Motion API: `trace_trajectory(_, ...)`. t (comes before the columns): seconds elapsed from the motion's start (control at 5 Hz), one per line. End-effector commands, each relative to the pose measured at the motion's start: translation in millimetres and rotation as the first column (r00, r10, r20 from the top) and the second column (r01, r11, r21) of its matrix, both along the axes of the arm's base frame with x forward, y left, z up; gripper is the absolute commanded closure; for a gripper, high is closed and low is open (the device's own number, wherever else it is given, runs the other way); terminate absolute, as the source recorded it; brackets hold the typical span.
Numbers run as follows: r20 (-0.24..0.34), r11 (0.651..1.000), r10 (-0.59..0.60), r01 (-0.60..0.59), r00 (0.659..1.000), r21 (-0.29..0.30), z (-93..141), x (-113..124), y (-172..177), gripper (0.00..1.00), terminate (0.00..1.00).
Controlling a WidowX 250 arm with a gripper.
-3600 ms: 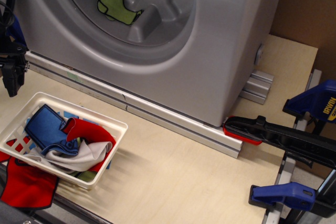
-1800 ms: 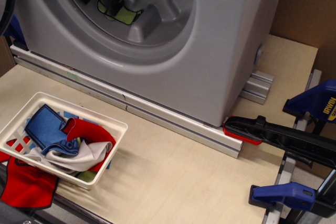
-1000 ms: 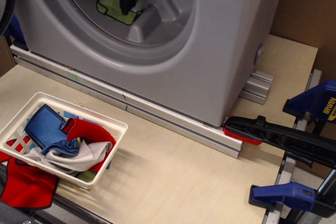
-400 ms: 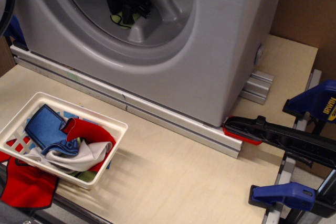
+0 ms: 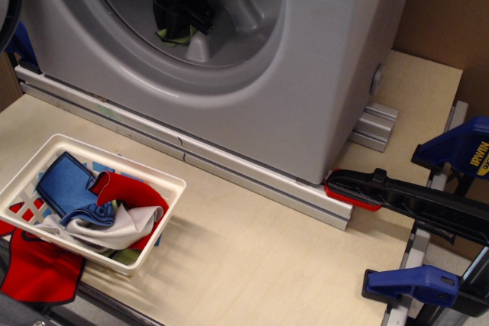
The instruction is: Take clothes out of laundry machine
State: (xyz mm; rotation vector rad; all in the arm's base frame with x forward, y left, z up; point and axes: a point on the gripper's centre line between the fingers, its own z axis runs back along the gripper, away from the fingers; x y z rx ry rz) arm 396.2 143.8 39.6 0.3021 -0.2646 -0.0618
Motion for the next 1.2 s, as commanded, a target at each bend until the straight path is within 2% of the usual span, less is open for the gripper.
trace_trajectory(0.0, 0.058, 0.978, 0.164, -0.154, 0.985, -0.137, 48, -52, 14, 1.0, 0.0)
trace_trajectory(0.4, -0.021, 0.94, 0.19, -0.188, 0.982, -0.283, 28, -142, 15, 1.0, 0.0)
trace_trajectory(0.6, -0.111, 0.958, 0.134, -0.157, 0.985, -0.239, 27, -164, -10, 1.0, 0.0)
trace_trajectory(0.8, -0.16, 0.951, 0.106, -0.147, 0.981, -0.272, 9, -187, -8, 1.0, 0.0)
trace_trajectory(1.0, -0.238, 0.938, 0.112, -0.181, 0.965, -0.295, -21, -194, -1, 1.0, 0.0)
